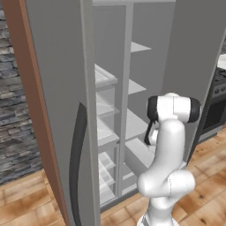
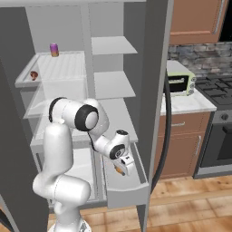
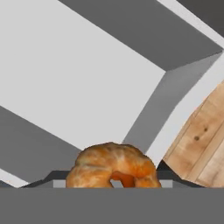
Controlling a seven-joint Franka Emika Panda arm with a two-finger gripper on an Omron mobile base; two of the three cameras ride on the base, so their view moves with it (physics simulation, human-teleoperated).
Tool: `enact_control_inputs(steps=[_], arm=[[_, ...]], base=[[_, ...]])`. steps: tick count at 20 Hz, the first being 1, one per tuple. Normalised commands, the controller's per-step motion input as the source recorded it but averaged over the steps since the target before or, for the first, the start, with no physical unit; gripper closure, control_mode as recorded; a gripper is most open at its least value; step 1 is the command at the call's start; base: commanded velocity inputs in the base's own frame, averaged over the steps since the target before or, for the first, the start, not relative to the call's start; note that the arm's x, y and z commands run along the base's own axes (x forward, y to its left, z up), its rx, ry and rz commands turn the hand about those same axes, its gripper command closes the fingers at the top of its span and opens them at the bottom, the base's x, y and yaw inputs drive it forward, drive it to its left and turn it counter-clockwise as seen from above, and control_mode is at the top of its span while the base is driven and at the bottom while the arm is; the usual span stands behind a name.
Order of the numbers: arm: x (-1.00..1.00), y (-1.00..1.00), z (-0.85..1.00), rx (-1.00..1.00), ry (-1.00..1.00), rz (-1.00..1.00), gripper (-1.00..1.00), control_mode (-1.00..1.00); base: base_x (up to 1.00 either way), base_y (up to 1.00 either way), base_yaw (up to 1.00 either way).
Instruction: Take the tangerine and mushroom from the fridge shelf and place them in the freezer drawer to begin freezing them.
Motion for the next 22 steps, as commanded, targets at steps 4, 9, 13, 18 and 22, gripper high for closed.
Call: enact_control_inputs(steps=[4,9,13,18,22], arm=[[0.25,-0.06,-0.43,0.00,0.00,0.00,1.00,-1.00],[0.47,-0.04,-0.45,0.00,0.00,0.00,1.00,-1.00],[0.36,-0.11,-0.46,0.00,0.00,0.00,1.00,-1.00],[0.27,-0.20,-0.38,0.00,0.02,0.00,1.00,-1.00],[0.25,-0.18,-0.47,0.00,0.03,0.00,1.00,-1.00]], base=[[0.00,0.00,0.00],[0.00,0.00,0.00],[0.00,0.00,0.00],[0.00,0.00,0.00],[0.00,0.00,0.00]])
